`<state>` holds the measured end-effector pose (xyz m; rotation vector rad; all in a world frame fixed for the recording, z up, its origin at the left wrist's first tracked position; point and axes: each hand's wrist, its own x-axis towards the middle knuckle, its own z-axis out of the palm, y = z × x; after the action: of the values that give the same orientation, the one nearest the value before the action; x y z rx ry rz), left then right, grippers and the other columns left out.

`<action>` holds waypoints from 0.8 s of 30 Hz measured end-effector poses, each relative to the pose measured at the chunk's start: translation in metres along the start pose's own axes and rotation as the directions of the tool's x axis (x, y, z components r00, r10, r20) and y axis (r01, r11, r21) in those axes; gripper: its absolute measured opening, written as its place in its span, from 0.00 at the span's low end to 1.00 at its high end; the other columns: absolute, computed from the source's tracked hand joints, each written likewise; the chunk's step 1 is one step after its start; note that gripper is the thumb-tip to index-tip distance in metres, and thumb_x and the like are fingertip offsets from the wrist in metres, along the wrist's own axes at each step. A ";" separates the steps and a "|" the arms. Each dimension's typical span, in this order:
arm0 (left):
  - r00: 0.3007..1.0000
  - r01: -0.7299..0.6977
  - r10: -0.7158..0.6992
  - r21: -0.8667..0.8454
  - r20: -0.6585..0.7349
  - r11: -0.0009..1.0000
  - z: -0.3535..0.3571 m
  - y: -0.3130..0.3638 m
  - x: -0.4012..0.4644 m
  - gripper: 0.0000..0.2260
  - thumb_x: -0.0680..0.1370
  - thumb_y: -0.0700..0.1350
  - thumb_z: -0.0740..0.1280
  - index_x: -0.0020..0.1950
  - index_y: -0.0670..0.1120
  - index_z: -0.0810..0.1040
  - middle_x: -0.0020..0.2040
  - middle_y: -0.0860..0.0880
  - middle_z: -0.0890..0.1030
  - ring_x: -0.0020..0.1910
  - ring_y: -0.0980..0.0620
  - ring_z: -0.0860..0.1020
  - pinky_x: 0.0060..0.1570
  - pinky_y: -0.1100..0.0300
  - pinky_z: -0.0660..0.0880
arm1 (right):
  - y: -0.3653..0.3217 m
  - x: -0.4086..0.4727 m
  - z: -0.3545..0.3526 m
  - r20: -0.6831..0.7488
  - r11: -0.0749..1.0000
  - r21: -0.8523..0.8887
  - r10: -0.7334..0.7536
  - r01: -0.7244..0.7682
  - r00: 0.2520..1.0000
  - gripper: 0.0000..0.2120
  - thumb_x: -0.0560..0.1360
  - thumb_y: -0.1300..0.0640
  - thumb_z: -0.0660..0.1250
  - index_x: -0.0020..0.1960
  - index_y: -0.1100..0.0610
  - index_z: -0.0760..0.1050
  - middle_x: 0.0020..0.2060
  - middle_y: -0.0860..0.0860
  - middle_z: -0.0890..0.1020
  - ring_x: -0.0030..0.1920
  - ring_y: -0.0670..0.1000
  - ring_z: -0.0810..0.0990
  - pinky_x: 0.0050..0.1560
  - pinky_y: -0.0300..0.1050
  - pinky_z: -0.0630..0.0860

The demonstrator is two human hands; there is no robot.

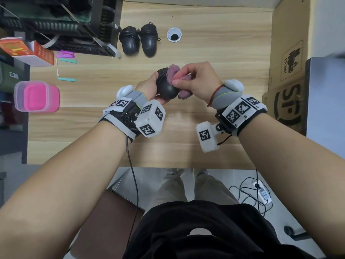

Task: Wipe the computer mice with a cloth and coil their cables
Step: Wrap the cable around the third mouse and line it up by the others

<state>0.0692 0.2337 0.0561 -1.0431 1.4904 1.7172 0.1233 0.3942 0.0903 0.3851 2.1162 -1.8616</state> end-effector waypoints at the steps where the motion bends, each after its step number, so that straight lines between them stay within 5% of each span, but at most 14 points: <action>1: 1.000 -0.014 0.014 0.038 -0.004 0.999 0.000 0.001 0.000 0.18 0.81 0.53 0.64 0.65 0.44 0.74 0.57 0.41 0.82 0.51 0.39 0.82 0.42 0.42 0.81 | -0.001 -0.002 0.000 0.084 1.000 -0.015 0.023 -0.021 0.996 0.05 0.68 0.63 0.77 0.40 0.57 0.82 0.29 0.57 0.82 0.31 0.59 0.82 0.38 0.53 0.83; 4: 0.997 -0.076 0.077 0.119 -0.005 0.990 -0.003 0.004 -0.003 0.16 0.80 0.54 0.67 0.57 0.42 0.77 0.51 0.42 0.84 0.49 0.38 0.83 0.49 0.38 0.80 | -0.004 -0.010 -0.004 0.223 0.994 -0.084 0.092 -0.075 0.971 0.05 0.68 0.65 0.77 0.42 0.61 0.82 0.30 0.61 0.82 0.33 0.62 0.84 0.37 0.53 0.83; 6: 0.988 -0.152 0.142 0.197 0.063 0.968 -0.004 0.007 -0.011 0.11 0.80 0.54 0.66 0.51 0.46 0.78 0.48 0.47 0.84 0.48 0.44 0.84 0.47 0.46 0.82 | -0.007 -0.009 -0.012 0.089 0.996 0.033 0.074 -0.077 0.993 0.05 0.70 0.65 0.76 0.42 0.62 0.79 0.33 0.64 0.81 0.34 0.60 0.83 0.39 0.52 0.83; 9: 0.960 -0.259 0.211 0.295 0.187 0.919 -0.001 0.002 -0.025 0.09 0.82 0.52 0.64 0.53 0.47 0.78 0.49 0.49 0.82 0.45 0.51 0.81 0.44 0.55 0.80 | -0.009 0.001 -0.026 -0.184 0.998 0.046 -0.038 0.047 0.982 0.06 0.71 0.64 0.74 0.41 0.56 0.78 0.36 0.52 0.81 0.34 0.44 0.80 0.40 0.39 0.78; 14: 0.927 -0.335 0.256 0.302 0.273 0.892 0.008 -0.006 -0.041 0.09 0.83 0.48 0.62 0.58 0.46 0.76 0.49 0.47 0.80 0.44 0.53 0.79 0.52 0.52 0.78 | -0.008 0.007 -0.013 -0.036 0.972 -0.230 -0.046 0.036 0.998 0.05 0.69 0.57 0.76 0.40 0.49 0.81 0.34 0.45 0.82 0.36 0.46 0.79 0.47 0.52 0.81; 18: 0.924 -0.339 0.256 0.303 0.284 0.890 0.008 -0.005 -0.045 0.11 0.83 0.49 0.62 0.61 0.45 0.76 0.49 0.48 0.81 0.41 0.55 0.79 0.45 0.58 0.78 | -0.009 0.010 -0.016 -0.185 0.977 -0.211 -0.021 -0.019 0.982 0.04 0.70 0.58 0.75 0.43 0.53 0.81 0.37 0.49 0.82 0.38 0.52 0.81 0.48 0.59 0.81; 24: 0.952 -0.275 0.213 0.303 0.222 0.912 0.004 0.002 -0.043 0.16 0.83 0.51 0.62 0.65 0.42 0.77 0.54 0.47 0.82 0.48 0.50 0.80 0.50 0.53 0.79 | -0.011 0.001 -0.010 0.030 0.943 -0.330 -0.031 0.039 0.999 0.04 0.68 0.57 0.77 0.40 0.51 0.82 0.22 0.45 0.79 0.26 0.47 0.80 0.40 0.51 0.82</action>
<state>0.0878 0.2392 0.0943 -0.5233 1.7676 1.5992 0.1172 0.4028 0.1015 0.2453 2.3764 -1.4771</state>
